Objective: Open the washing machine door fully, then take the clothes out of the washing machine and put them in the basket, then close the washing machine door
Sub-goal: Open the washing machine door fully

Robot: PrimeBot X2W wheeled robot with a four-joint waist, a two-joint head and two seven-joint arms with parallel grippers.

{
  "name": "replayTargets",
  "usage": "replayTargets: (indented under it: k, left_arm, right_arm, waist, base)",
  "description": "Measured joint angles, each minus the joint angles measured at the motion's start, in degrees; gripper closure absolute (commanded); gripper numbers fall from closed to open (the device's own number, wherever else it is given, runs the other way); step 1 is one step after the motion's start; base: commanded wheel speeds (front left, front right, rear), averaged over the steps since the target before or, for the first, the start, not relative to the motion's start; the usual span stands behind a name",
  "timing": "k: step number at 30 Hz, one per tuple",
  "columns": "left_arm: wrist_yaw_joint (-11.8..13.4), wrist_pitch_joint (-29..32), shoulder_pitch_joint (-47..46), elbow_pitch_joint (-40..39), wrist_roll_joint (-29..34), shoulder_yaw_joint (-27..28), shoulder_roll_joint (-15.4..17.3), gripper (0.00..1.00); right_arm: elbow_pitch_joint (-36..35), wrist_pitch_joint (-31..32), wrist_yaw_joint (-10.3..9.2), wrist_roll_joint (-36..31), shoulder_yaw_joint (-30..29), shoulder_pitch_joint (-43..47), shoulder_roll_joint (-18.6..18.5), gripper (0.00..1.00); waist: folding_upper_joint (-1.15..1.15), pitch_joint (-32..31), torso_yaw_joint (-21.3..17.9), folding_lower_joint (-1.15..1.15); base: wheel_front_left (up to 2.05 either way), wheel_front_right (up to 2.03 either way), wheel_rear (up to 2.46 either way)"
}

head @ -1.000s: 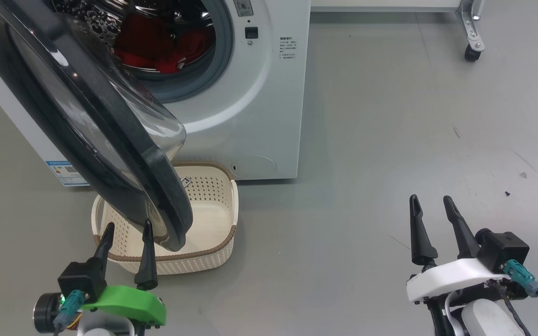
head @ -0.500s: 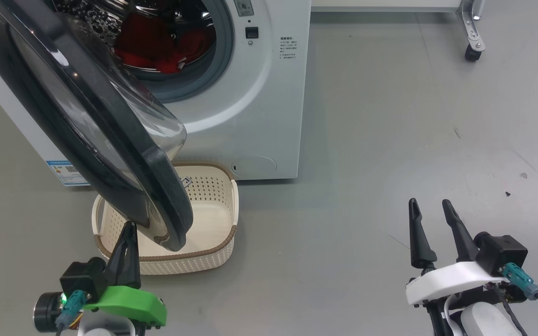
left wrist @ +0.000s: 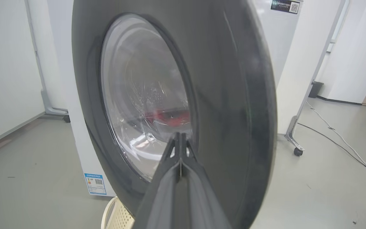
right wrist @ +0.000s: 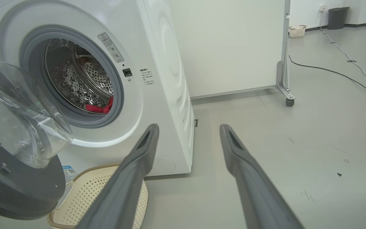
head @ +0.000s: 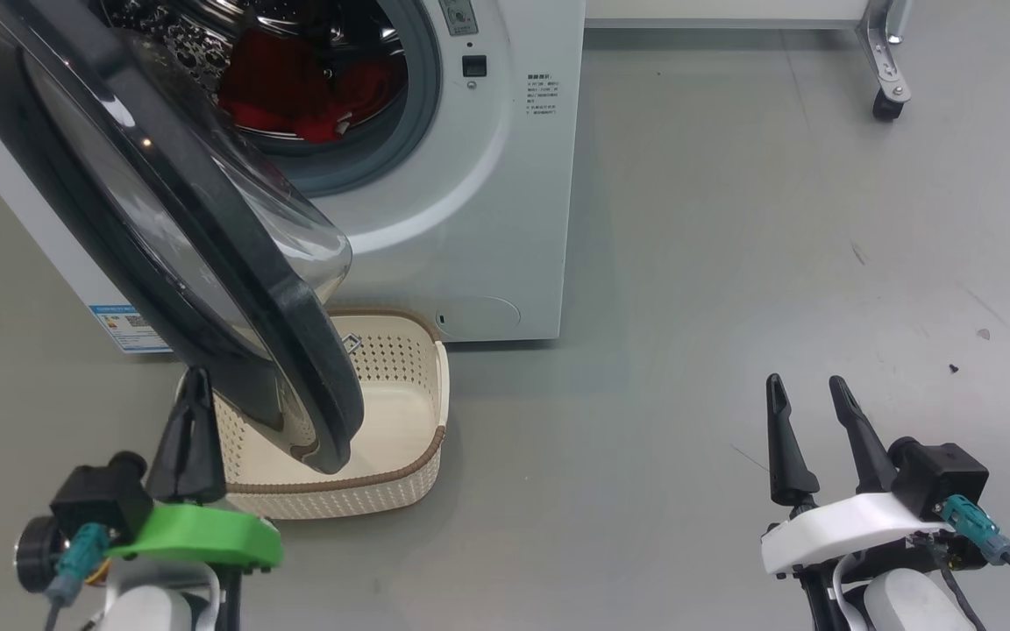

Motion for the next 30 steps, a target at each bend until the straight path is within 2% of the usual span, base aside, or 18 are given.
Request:
replayTargets:
  k: [8,15,25,30]
  left_arm:
    - [0.01,-0.12,-5.83,-8.95,0.16,4.34,-0.16,1.0]
    - [-0.53,-0.27,-11.48,-14.85,1.68,5.01,0.22,1.0]
    - [-2.1,-0.24,-16.42,-17.74,3.08,0.24,0.41,1.0]
    - [-3.07,2.37,-17.05,-17.57,3.74,-2.93,0.4,1.0]
  right_arm:
    - [0.43,0.0,0.55,-0.42,-0.52,0.06,0.64,0.0]
    - [1.32,0.0,1.36,-0.89,-0.56,0.1,1.13,0.0]
    - [2.03,0.0,1.89,-1.04,-0.44,0.37,1.54,0.0]
    - [2.65,0.0,2.33,-1.43,-0.18,0.55,1.99,0.0]
  waist:
    - [0.0,-0.39,-0.01,0.0]
    - [0.0,-1.14,0.01,0.0]
    - [0.0,-2.29,-0.58,0.0]
    - [0.0,-2.76,-1.49,0.0]
  base:
    - [0.0,0.0,0.0]
    - [0.0,0.0,0.0]
    - [0.0,0.0,0.0]
    - [0.0,0.0,0.0]
